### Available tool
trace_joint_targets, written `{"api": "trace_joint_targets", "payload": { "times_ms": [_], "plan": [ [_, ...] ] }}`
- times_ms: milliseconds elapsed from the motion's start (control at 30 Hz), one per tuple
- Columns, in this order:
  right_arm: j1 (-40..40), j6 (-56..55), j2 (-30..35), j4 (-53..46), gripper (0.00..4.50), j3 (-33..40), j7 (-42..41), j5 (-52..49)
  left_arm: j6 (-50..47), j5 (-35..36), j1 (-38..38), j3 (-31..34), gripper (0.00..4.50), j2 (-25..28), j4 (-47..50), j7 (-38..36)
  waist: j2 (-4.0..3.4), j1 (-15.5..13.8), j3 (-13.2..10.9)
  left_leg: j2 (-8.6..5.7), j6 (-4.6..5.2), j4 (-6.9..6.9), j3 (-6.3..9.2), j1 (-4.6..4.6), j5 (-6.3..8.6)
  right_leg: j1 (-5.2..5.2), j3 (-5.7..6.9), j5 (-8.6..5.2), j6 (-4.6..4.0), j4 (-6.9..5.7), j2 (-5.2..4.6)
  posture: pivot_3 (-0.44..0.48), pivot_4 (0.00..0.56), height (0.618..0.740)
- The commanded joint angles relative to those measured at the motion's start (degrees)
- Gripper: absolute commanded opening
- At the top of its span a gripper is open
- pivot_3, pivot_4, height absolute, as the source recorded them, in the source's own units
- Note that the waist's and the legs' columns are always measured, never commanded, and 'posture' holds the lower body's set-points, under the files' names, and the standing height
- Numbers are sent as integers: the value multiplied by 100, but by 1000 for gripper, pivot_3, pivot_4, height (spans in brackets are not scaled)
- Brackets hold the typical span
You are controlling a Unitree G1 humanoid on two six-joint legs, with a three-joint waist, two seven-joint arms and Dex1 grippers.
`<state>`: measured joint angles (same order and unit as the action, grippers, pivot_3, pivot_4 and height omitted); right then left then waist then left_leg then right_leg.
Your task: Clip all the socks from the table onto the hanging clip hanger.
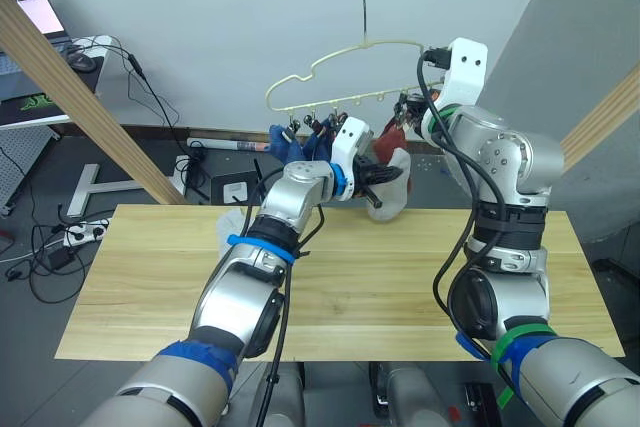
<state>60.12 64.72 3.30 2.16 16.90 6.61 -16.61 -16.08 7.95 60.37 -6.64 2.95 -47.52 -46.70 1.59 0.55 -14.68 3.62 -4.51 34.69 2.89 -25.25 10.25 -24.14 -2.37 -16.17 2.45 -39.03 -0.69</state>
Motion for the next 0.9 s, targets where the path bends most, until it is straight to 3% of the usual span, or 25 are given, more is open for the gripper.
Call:
{"api": "trace_joint_targets", "payload": {
  "times_ms": [33, 333, 900],
  "plan": [
    [163, 50, -6, -336, 47, 50, 44, -86, 360, -5, 345, 131, 14, -149, -308, 91, 0, 3, 0, 0, 0, 0, 0, -1, 0, -1, 0, 0, 0, 1, 0, 20, 240, 740],
    [89, 156, -35, -468, 47, 39, 86, -124, 736, -38, 743, 275, 14, -273, -908, 148, 0, 50, 0, 0, 0, 0, 0, -6, 0, -4, 1, -1, 1, 1, 0, 15, 240, 740],
    [-9, 70, 17, -461, 47, -107, 3, -75, 691, 30, 977, 436, 14, -257, -831, 124, -1, 106, -1, -1, 0, 0, 1, -7, 0, -4, 1, -1, 1, 0, 0, 25, 241, 740]
  ]
}}
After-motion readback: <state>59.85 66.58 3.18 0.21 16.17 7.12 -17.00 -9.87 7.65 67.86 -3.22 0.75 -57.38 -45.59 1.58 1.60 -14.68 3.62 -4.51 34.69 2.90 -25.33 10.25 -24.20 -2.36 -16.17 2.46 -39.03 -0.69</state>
